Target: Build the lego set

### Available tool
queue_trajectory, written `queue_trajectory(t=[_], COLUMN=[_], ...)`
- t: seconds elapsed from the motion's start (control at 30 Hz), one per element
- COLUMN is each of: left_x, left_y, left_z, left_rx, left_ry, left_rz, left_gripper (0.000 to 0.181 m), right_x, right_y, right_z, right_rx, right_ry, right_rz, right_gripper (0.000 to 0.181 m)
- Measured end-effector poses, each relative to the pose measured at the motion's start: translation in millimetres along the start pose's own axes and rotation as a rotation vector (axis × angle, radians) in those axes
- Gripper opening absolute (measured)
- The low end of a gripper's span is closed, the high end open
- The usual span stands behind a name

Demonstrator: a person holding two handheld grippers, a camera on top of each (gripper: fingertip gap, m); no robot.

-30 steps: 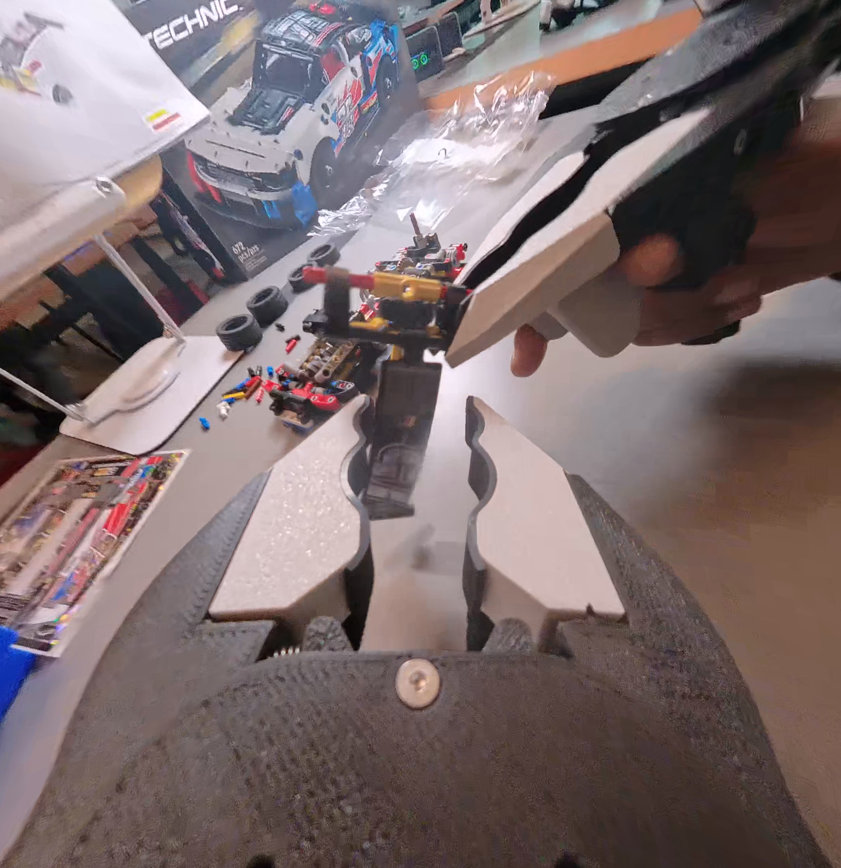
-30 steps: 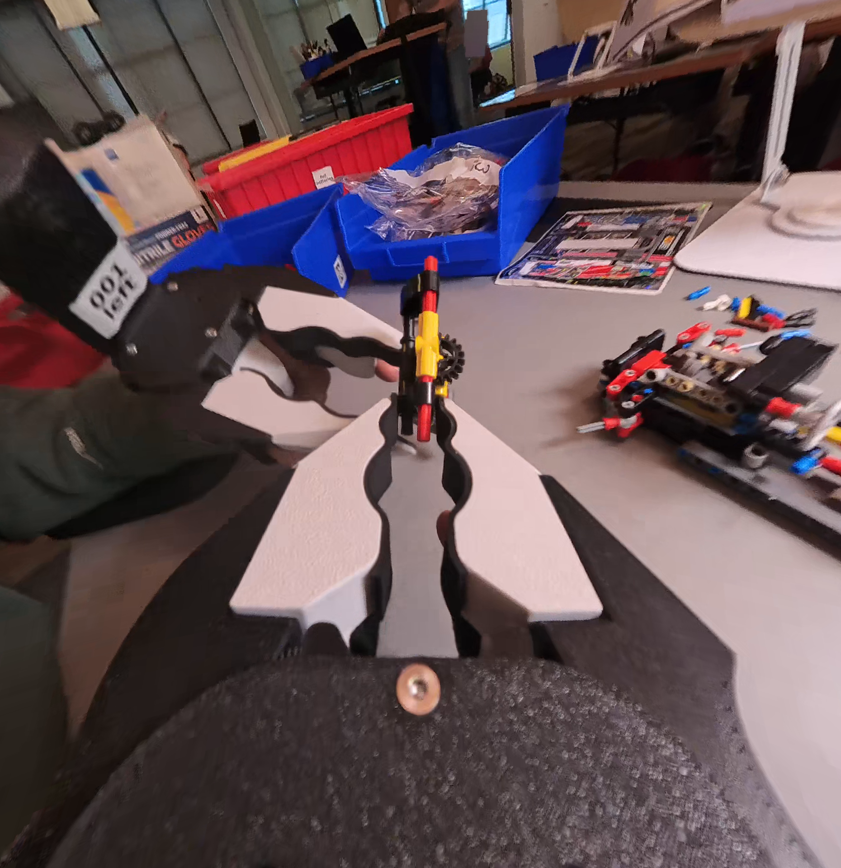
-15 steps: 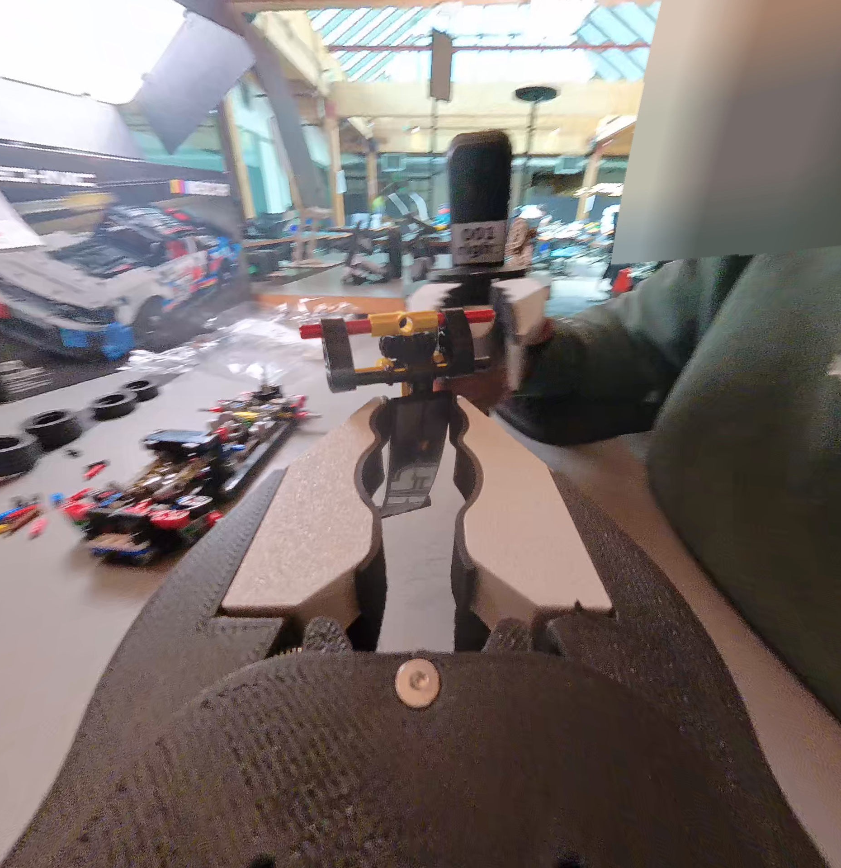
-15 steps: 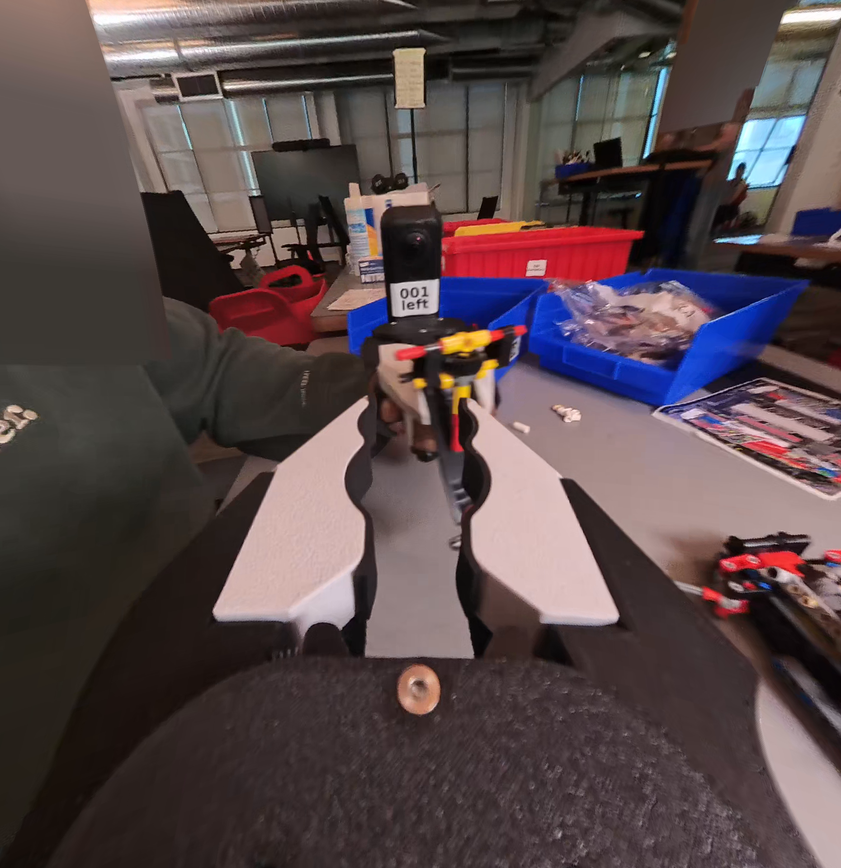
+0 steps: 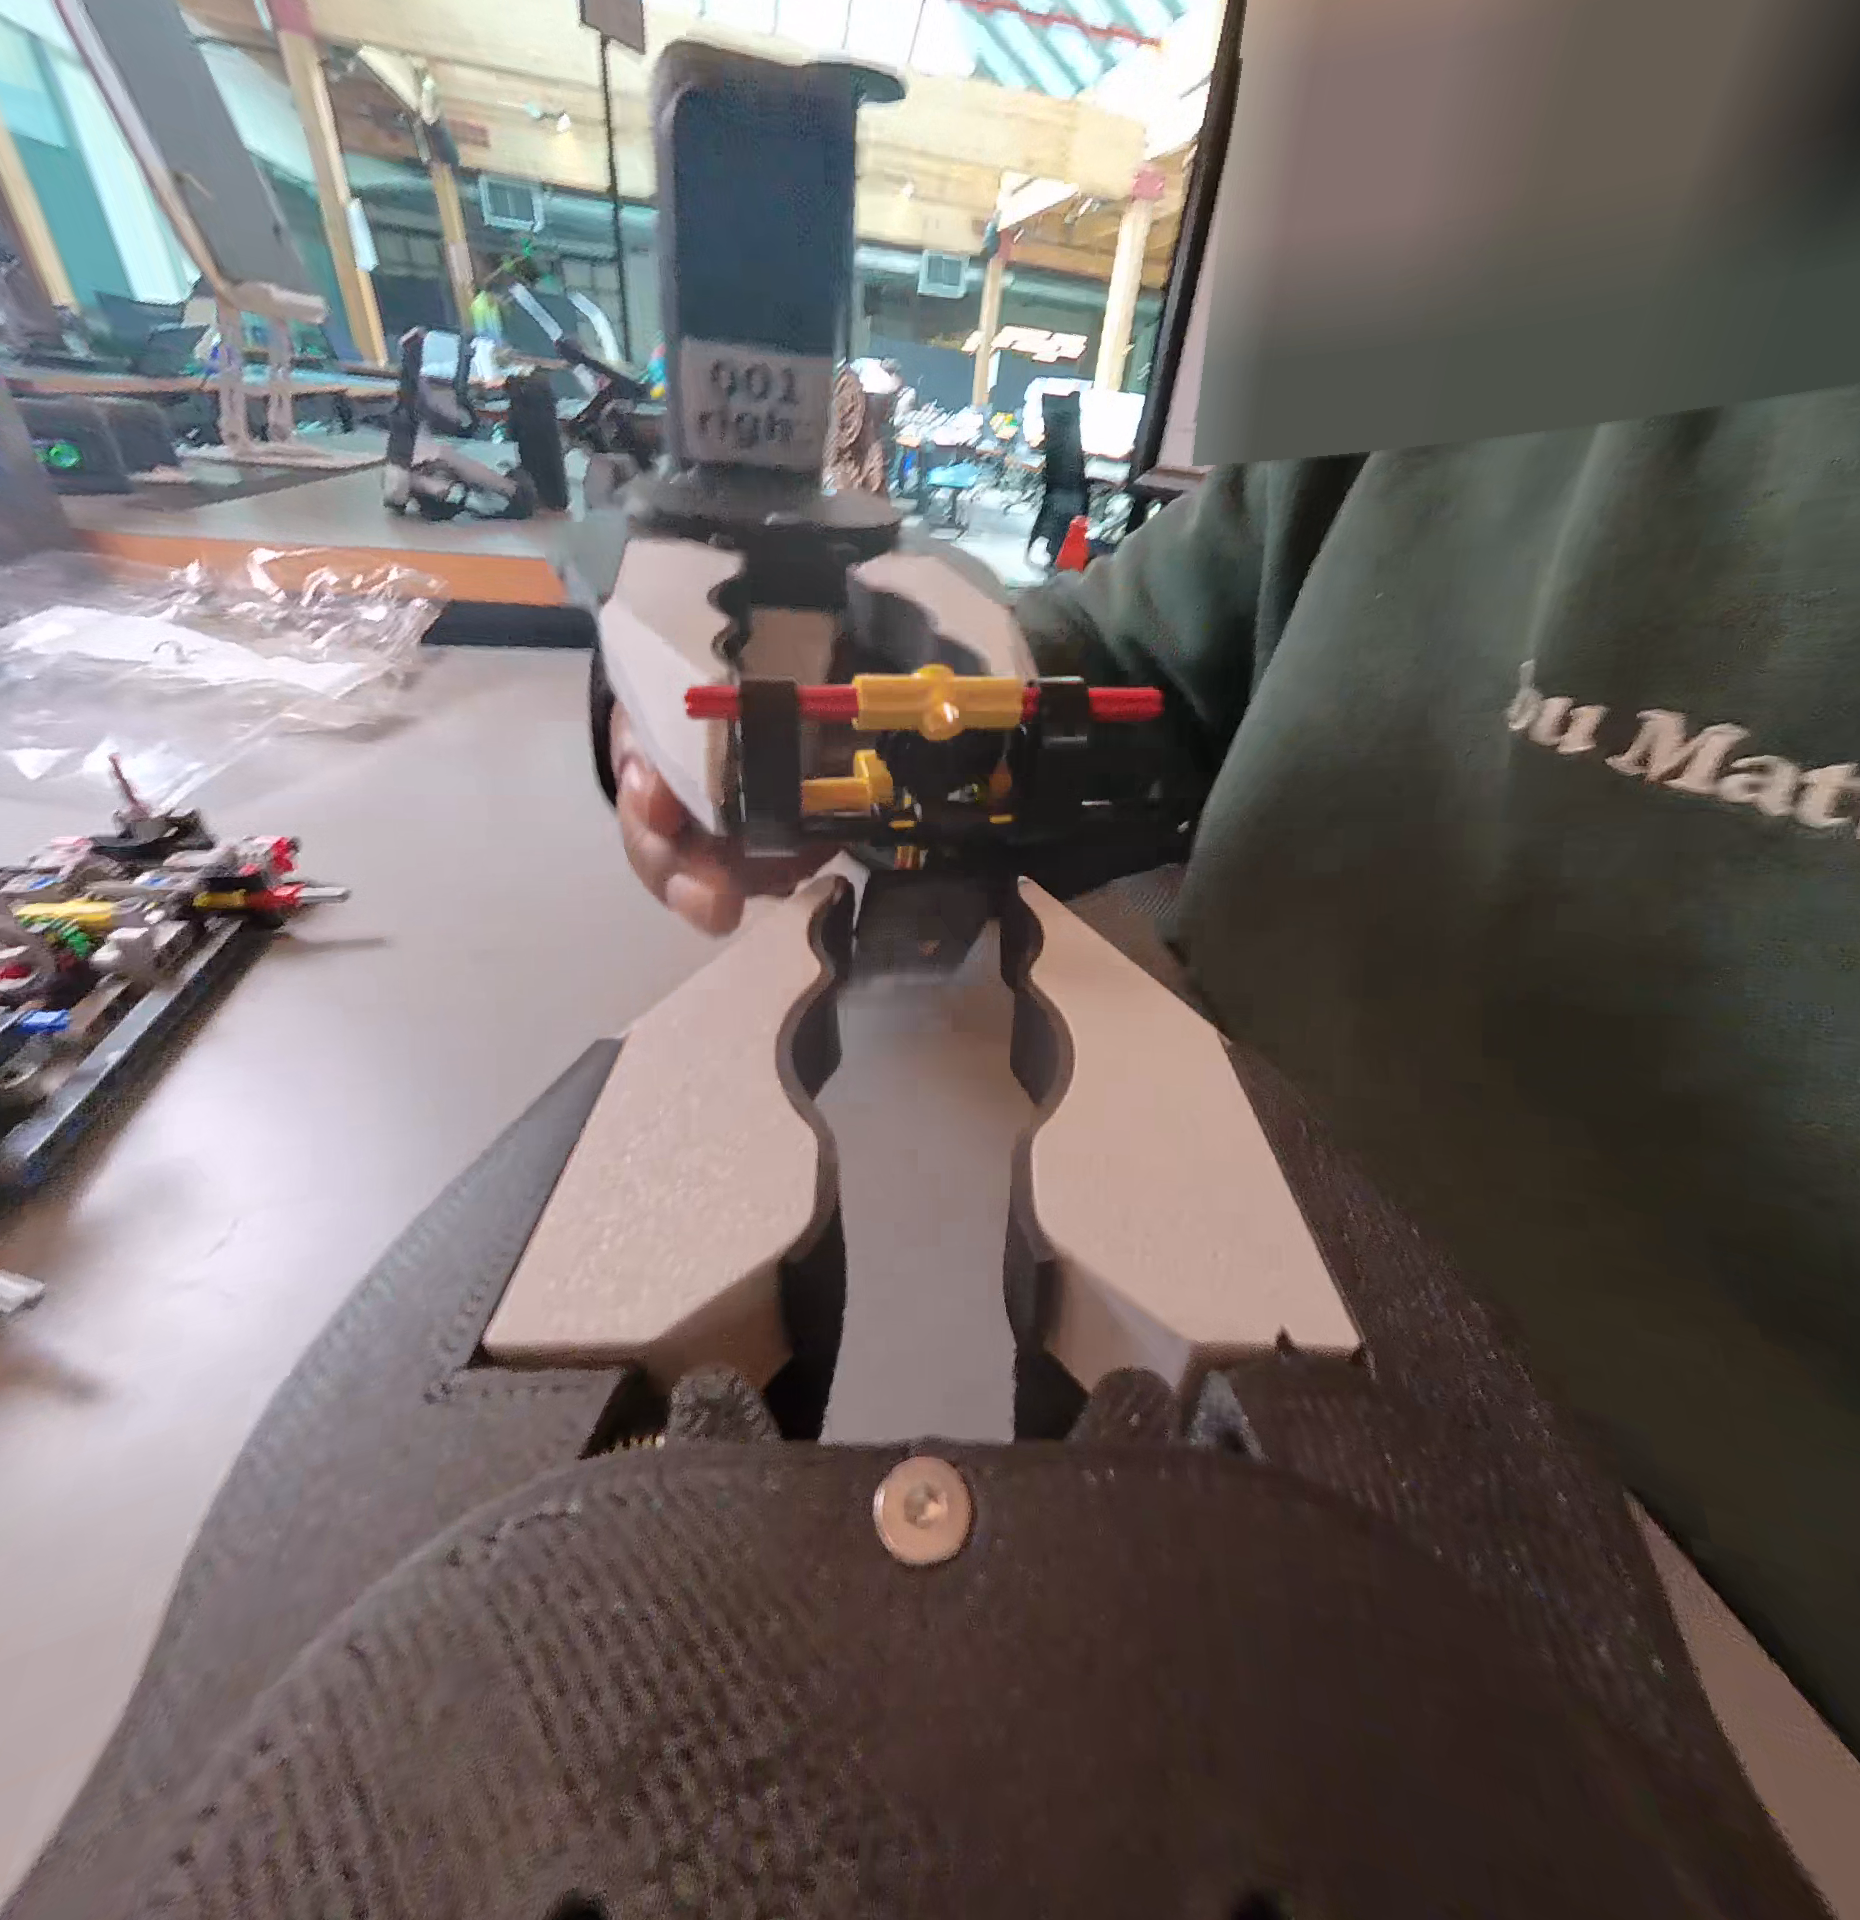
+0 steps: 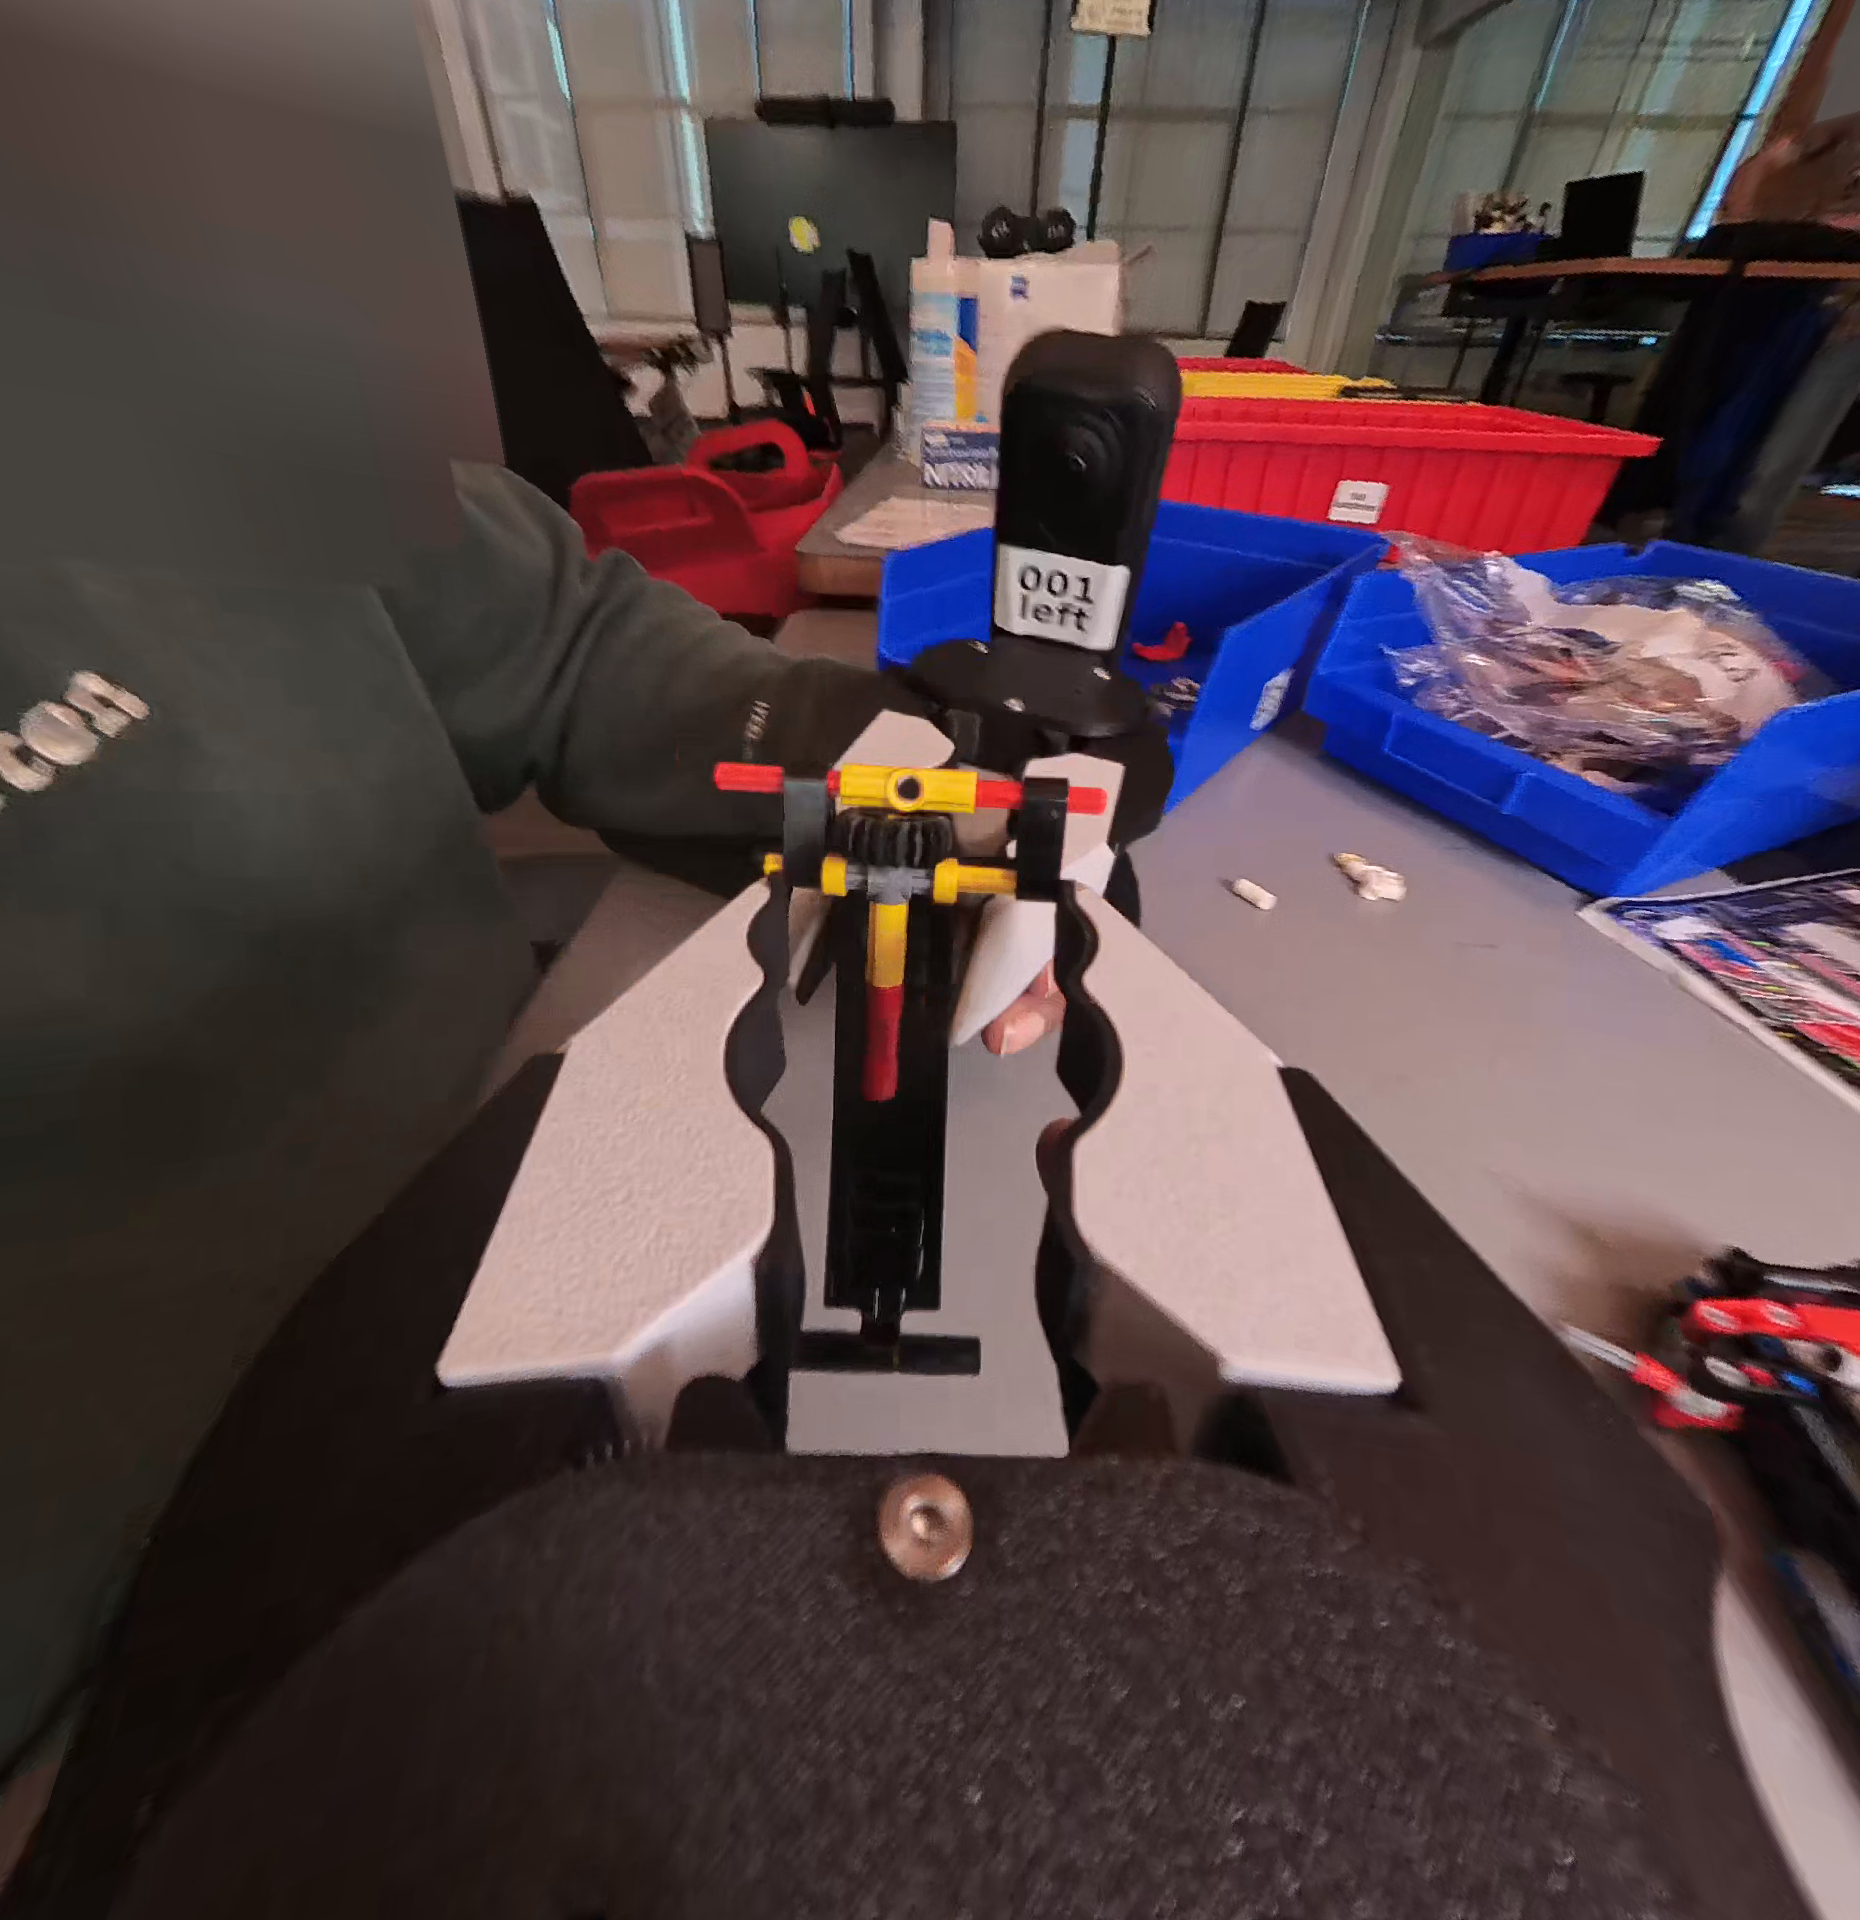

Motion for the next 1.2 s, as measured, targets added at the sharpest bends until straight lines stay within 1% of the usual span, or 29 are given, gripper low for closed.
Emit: queue_trajectory(t=[0.07, 0.17, 0.2, 0.27, 0.33, 0.4, 0.47, 0.53, 0.6, 0.63, 0.67, 0.7, 0.83, 0.93, 1.07, 1.1, 1.2], left_x=[-6, -17, -20, -25, -27, -33, -36, -38, -39, -41, -43, -44, -47, -48, -50, -50, -51], left_y=[4, 9, 10, 12, 9, 3, -1, 4, 11, 15, 17, 18, 21, 25, 29, 30, 31], left_z=[-1, -2, -4, -11, -23, -32, -33, -28, -22, -22, -22, -23, -26, -27, -25, -24, -24], left_rx=[-0.072, -0.169, -0.203, -0.249, -0.22, -0.134, -0.065, -0.108, -0.17, -0.195, -0.214, -0.22, -0.204, -0.184, -0.161, -0.149, -0.132], left_ry=[-0.088, -0.239, -0.275, -0.292, -0.275, -0.279, -0.282, -0.322, -0.364, -0.396, -0.425, -0.427, -0.379, -0.331, -0.301, -0.295, -0.276], left_rz=[0.02, 0.037, 0.037, -0.004, -0.074, -0.171, -0.255, -0.282, -0.271, -0.271, -0.273, -0.281, -0.354, -0.444, -0.55, -0.575, -0.62], left_gripper=[0.028, 0.025, 0.028, 0.035, 0.04, 0.043, 0.045, 0.043, 0.044, 0.04, 0.029, 0.022, 0.02, 0.018, 0.016, 0.011, 0.011], right_x=[0, 3, 4, 8, 11, 10, 8, 5, 4, 3, 3, 2, 3, 3, 4, 4, 4], right_y=[0, 2, 5, 11, 20, 27, 36, 44, 50, 52, 53, 54, 56, 59, 61, 60, 58], right_z=[-2, -1, -1, -1, 1, 8, 18, 28, 35, 37, 38, 39, 39, 37, 36, 35, 35], right_rx=[-0.077, -0.189, -0.231, -0.317, -0.413, -0.469, -0.546, -0.587, -0.606, -0.605, -0.594, -0.589, -0.579, -0.571, -0.565, -0.561, -0.54], right_ry=[0.069, 0.191, 0.242, 0.34, 0.423, 0.461, 0.494, 0.496, 0.486, 0.473, 0.458, 0.451, 0.433, 0.403, 0.371, 0.366, 0.347], right_rz=[-0.099, -0.236, -0.298, -0.417, -0.546, -0.652, -0.75, -0.83, -0.84, -0.824, -0.801, -0.789, -0.769, -0.738, -0.657, -0.647, -0.601], right_gripper=[0.048, 0.047, 0.048, 0.048, 0.048, 0.048, 0.047, 0.048, 0.048, 0.048, 0.048, 0.048, 0.048, 0.048, 0.049, 0.05, 0.051])
Point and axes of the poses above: each gripper's, where its closed fingertips meet, z out along the fingers, y out of its underside, x = y × z across the jaws, the point moved 9 cm from there along -z, back along the fingers, and after that the axes turned 3 degrees about -z, right-handed, at the moved point
